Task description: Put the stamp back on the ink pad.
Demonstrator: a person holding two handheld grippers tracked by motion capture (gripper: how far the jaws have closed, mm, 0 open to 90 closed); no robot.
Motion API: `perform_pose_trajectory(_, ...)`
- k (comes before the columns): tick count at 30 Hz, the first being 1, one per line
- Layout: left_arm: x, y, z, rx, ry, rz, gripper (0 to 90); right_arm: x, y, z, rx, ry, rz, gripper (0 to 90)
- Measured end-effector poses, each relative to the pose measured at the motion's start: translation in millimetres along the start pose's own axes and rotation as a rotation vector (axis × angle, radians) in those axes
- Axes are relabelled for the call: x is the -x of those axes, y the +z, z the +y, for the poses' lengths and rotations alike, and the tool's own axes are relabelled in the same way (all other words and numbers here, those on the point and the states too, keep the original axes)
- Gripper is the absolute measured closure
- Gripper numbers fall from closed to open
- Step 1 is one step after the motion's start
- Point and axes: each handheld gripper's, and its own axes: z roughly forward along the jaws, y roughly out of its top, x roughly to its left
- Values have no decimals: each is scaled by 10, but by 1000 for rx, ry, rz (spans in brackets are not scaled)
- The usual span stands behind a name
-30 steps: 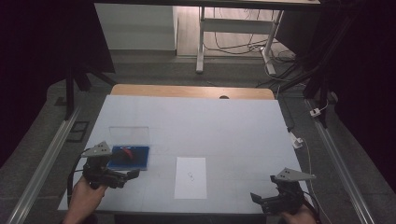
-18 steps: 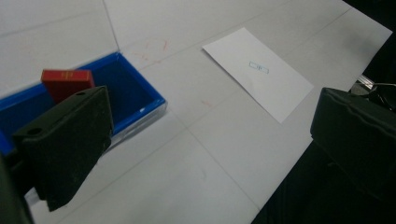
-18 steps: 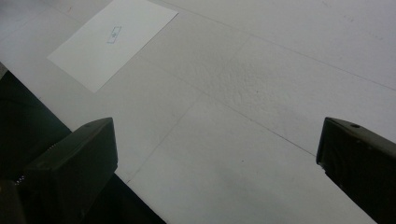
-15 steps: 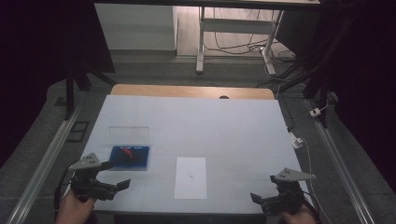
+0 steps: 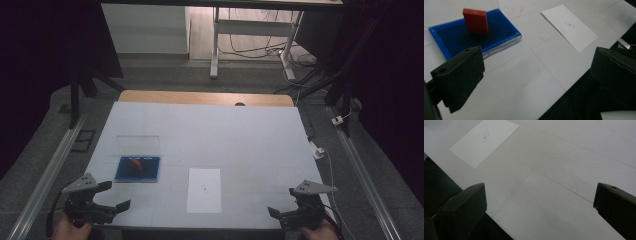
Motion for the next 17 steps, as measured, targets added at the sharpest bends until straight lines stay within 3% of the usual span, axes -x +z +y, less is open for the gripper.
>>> perform_pose_trajectory(6,2,-45,-60,-18,-12,38,0,-4,1,1,-2,-1,-1,0)
perform_pose_trajectory(11,37,-46,-83,-70,1,93,0,-8,3,4,-4,-7,-2,0)
perform_pose_trajectory(17,34,-26,-76,-93,-10,100,0,-10,10,3,-9,-12,-8,0)
